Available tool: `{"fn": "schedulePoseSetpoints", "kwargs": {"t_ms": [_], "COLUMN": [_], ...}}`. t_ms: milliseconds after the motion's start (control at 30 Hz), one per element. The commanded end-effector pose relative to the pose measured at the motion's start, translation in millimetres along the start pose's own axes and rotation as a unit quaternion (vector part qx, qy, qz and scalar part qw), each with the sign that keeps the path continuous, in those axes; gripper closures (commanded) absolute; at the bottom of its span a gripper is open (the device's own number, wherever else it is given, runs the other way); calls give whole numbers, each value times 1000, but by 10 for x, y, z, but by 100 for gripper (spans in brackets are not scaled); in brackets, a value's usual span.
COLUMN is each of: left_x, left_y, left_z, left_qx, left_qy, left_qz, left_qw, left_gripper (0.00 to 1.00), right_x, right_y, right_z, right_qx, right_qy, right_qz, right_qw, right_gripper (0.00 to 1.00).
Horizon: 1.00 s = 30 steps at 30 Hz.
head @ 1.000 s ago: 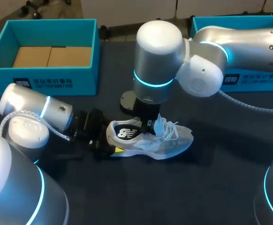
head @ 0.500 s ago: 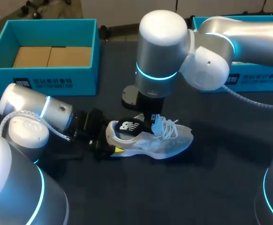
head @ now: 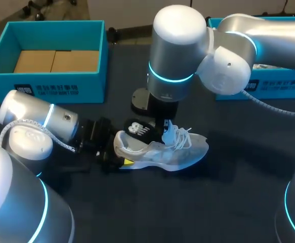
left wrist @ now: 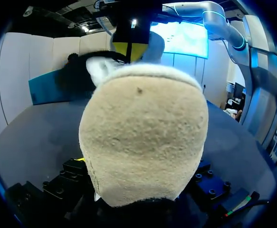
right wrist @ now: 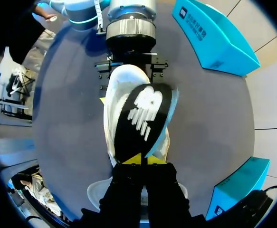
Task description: Take the shoe out of the shoebox, open the shoe tongue, remove and reinsert the insole, then place the shoe into the shoebox
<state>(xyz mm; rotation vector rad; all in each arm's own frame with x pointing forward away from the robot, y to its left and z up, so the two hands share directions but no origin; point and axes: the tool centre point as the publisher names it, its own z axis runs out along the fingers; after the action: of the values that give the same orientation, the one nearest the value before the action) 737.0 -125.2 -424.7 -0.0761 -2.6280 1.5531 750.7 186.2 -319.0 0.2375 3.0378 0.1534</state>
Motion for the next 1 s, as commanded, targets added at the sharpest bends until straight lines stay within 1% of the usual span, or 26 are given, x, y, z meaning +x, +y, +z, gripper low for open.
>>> {"fn": "schedulePoseSetpoints", "kwargs": {"t_ms": [33,300,400,533,767,833,1000], "left_x": [14,14,14,14,14,14,14], "left_y": [8,8,8,8,8,8,8], "left_z": [13,13,13,13,13,13,13], "left_qx": [-2,-2,-2,-2,-2,-2,-2], "left_qy": [-1,-1,-1,-1,-1,-1,-1], "left_qz": [0,0,0,0,0,0,0], "left_qw": [1000,1000,1000,1000,1000,1000,1000], "left_gripper": [100,100,100,100,100,100,100], "right_x": [-14,-45,-29,-6,13,8,5], "right_y": [-19,118,175,270,410,446,519], "right_z": [-73,-144,-152,-127,-68,-55,-41], "right_qx": [-10,-28,-41,-65,-75,-85,-95], "right_qy": [-2,-5,-2,20,53,56,59], "right_qz": [-2,-24,-34,-55,-82,-87,-94], "right_qw": [1000,999,999,996,992,991,989], "right_gripper": [100,100,100,100,100,100,100]}}
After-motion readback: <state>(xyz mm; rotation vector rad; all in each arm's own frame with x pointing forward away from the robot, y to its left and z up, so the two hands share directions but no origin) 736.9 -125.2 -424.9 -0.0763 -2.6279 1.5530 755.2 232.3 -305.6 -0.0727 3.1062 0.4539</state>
